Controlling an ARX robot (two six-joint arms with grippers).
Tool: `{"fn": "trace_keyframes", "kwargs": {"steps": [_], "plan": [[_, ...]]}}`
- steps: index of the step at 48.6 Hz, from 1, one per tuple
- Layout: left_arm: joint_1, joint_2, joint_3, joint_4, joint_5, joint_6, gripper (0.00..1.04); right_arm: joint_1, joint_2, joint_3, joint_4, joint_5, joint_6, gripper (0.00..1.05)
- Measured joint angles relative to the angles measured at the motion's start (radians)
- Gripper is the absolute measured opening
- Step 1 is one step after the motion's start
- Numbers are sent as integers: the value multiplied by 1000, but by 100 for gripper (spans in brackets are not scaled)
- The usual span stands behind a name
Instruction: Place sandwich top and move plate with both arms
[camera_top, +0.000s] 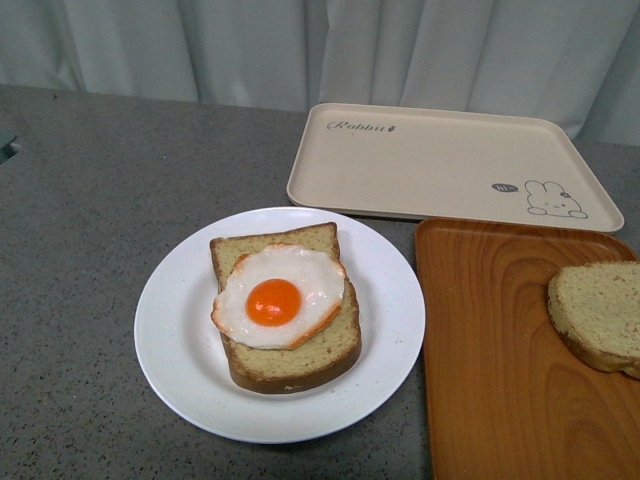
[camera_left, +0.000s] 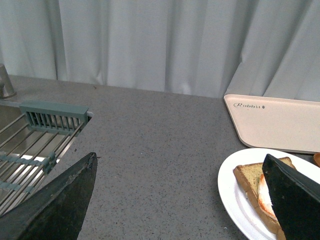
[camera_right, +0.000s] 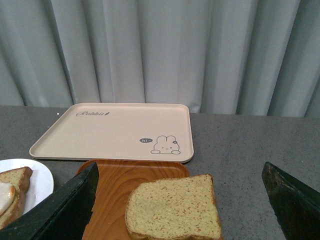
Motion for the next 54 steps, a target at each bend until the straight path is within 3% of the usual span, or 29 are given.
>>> {"fn": "trace_keyframes", "kwargs": {"steps": [54], "plan": [[0,0,0,0,0,0,98,0,0,0,0,0,0,96]]}}
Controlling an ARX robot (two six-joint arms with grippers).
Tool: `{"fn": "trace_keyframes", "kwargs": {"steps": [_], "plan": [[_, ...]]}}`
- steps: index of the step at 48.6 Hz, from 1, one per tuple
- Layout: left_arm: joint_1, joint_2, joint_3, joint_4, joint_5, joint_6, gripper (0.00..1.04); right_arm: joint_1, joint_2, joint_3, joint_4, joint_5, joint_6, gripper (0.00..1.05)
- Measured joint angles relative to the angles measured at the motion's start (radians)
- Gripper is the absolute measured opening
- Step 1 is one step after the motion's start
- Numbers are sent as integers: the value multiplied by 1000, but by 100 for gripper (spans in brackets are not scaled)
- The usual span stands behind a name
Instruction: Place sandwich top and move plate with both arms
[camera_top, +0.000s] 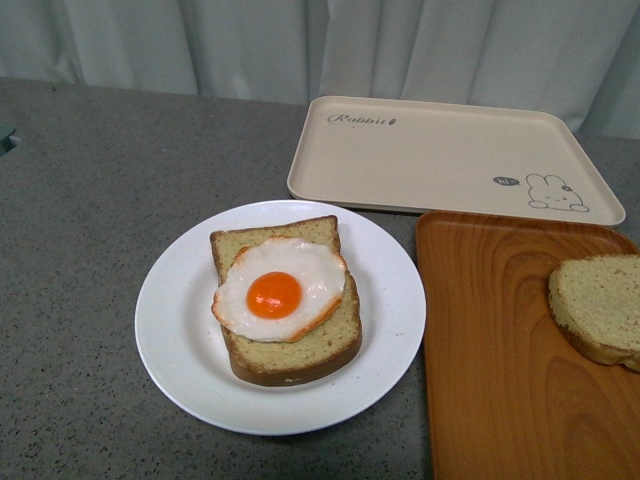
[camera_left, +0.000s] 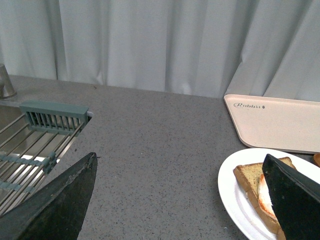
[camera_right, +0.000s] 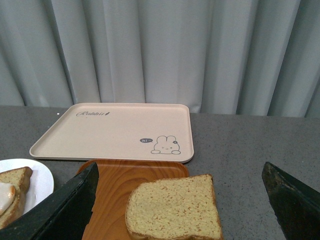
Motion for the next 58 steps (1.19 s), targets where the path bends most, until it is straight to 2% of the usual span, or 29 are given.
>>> {"fn": "trace_keyframes", "kwargs": {"steps": [16,20,32,37,41,43,47,49,52,58], "plan": [[0,0,0,0,0,0,98,0,0,0,0,0,0,96],[0,0,0,0,1,0,98,2,55,41,-131,-55,-67,96],[0,0,0,0,0,0,98,9,71,47,-146,-86,-125,96],[0,0,0,0,0,0,98,-120,156,77,-111,-256,-69,96],[0,0,0,0,0,0,98,-303,343,140,0,-408,23,96],[0,0,0,0,0,0,98,-411,475,189,75,-458,74,96],[0,0,0,0,0,0,98,-563,707,283,146,-500,171,96],[0,0,0,0,-1,0,98,-612,826,330,158,-491,216,96],[0,0,0,0,-3,0,98,-639,992,386,159,-468,259,96],[0,0,0,0,0,0,98,-637,1205,481,159,-437,330,96]]}}
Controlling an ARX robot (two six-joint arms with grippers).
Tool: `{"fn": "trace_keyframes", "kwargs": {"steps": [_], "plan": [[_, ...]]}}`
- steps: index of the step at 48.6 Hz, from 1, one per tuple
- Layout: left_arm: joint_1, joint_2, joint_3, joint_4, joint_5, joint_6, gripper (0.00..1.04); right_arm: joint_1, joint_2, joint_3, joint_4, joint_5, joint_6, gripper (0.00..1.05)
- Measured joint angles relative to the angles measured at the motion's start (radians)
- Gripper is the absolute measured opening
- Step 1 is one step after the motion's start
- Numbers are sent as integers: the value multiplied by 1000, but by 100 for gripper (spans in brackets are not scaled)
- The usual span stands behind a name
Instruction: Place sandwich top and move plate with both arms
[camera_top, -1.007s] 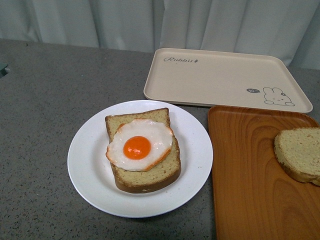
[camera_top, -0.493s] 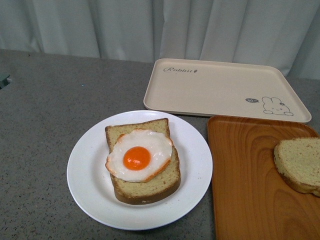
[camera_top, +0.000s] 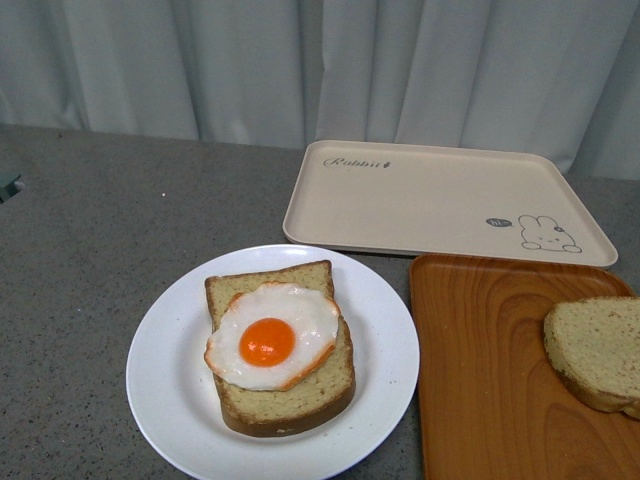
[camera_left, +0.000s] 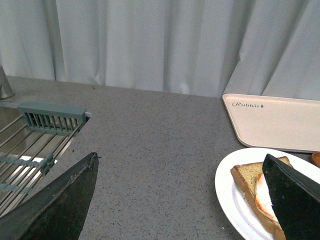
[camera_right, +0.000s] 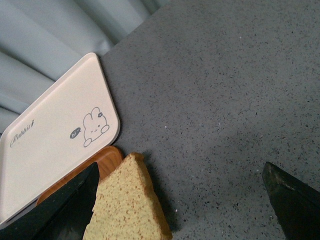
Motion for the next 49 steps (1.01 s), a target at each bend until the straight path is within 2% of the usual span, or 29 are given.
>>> {"fn": "trace_keyframes", "kwargs": {"steps": [24,49], "plan": [[0,0,0,0,0,0,98,135,274,57,16,146,92,96],[0,0,0,0,-1,0,98,256,384,1,120,215,148,96]]}}
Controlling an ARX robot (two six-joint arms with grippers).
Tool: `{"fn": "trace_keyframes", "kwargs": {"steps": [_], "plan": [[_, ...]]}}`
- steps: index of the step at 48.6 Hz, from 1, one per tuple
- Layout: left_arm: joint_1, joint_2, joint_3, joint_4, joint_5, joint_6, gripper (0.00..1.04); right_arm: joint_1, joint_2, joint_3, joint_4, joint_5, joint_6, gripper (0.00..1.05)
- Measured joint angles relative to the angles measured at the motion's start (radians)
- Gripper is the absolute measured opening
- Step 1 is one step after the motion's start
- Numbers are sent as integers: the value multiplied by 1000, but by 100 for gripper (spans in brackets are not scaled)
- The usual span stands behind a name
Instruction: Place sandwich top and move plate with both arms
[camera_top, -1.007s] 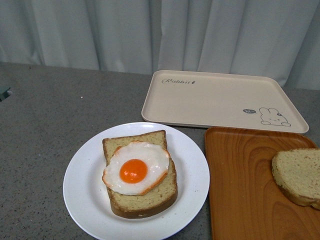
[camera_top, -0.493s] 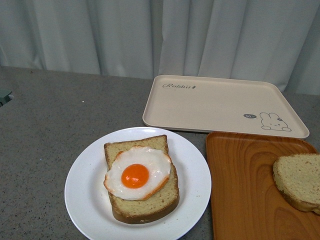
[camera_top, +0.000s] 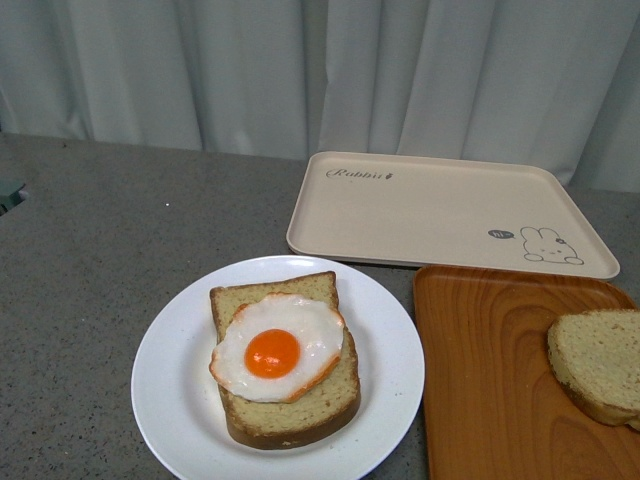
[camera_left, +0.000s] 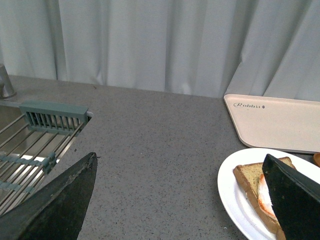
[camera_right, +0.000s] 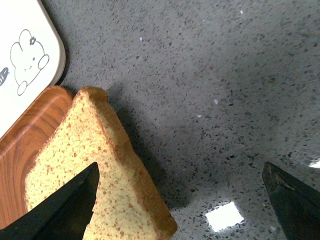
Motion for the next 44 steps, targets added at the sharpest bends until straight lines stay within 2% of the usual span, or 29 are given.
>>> {"fn": "trace_keyframes", "kwargs": {"steps": [15,44], "plan": [[0,0,0,0,0,0,98,65,45,-45,93,-2,27,96],[0,0,0,0,0,0,98,76,51,-65,120,-6,52,96]]}}
